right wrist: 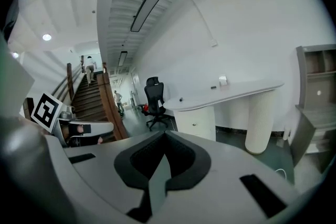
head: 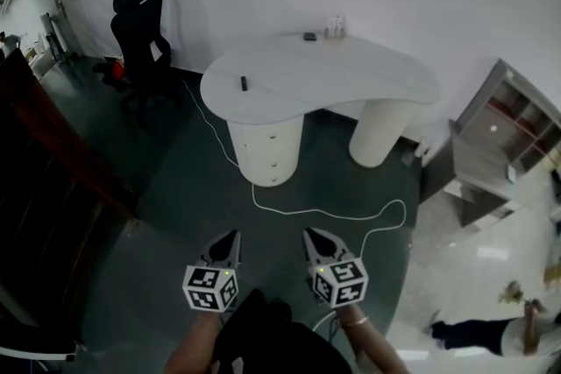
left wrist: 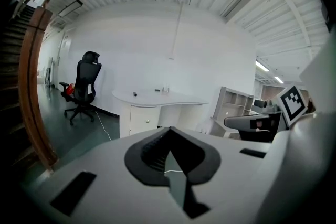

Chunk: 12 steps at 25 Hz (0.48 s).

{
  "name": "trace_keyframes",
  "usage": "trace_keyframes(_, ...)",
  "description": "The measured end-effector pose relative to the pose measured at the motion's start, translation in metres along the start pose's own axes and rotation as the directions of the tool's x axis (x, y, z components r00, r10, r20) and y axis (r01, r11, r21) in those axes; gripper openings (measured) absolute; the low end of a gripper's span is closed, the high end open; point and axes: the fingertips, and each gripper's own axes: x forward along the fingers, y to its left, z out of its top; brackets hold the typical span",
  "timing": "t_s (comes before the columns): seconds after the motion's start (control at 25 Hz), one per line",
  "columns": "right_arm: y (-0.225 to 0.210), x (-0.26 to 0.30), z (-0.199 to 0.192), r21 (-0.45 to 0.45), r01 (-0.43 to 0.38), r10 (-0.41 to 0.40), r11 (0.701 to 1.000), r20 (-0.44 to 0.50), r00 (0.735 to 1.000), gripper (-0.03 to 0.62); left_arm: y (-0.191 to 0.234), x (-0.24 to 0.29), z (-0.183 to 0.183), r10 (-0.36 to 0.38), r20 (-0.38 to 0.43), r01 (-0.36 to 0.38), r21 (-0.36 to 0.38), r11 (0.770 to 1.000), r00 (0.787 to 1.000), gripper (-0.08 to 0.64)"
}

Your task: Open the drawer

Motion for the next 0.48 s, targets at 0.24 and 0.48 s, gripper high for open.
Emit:
trace_keyframes(0.24, -0.016, 0.027, -0.002, 0.047, 0.016, -0.015, 0.999, -0.016, 1.000, 0.003, 0.019, 0.029, 0.002, 0.007, -0.026, -0.007, 0.002, 1.000, 1.000, 0.002)
trace_keyframes(0.48, -0.034, 0.083, 0.005, 0.046, 0.016, -0.014, 0.999, -0.048, 0.999, 0.003, 0.057, 0.078, 0.015, 0.006, -0.039, -0.006, -0.019, 1.000, 0.999, 0.002)
